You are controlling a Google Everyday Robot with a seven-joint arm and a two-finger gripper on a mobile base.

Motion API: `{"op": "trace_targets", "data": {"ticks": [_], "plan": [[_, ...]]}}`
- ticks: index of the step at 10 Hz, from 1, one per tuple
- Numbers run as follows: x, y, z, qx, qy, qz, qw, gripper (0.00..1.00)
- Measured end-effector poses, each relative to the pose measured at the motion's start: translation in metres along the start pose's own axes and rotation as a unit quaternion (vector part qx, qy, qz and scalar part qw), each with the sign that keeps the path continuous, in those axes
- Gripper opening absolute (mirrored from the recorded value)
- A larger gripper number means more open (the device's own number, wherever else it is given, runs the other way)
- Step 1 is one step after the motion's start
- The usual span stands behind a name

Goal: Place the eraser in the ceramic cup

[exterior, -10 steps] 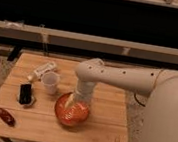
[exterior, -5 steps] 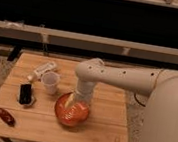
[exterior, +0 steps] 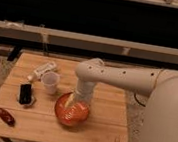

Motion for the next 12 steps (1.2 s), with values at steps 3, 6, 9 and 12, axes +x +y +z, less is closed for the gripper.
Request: {"op": "trace_targets", "data": {"ticks": [3,6,9,12], "plan": [[0.0001,0.0,0.0001,0.0,0.0,0.0,1.0,0.8],[0.0001,0.0,0.0002,0.0,0.0,0.0,1.0,0.8],[0.0,0.0,0.0002,0.0,0.0,0.0,1.0,0.8],[0.0005,0.0007,-0.0006,0.003,-0.001,-0.004,1.0,0.8]]}}
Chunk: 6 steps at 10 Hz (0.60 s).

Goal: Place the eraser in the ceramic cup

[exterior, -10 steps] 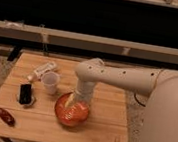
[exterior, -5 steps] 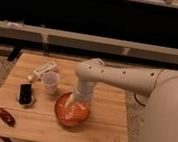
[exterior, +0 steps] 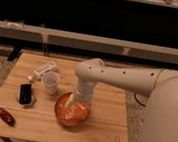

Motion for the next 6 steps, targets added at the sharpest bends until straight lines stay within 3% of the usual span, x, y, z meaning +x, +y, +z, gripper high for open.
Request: {"op": "trace_targets", "data": {"ticks": [4,6], "plan": [[-0.008,0.062,-0.002,0.022,-0.005,-0.07,0.9973,0.8],[-0.018,0.112,-0.002,0.032,-0.006,-0.116,0.9927,0.8]]}}
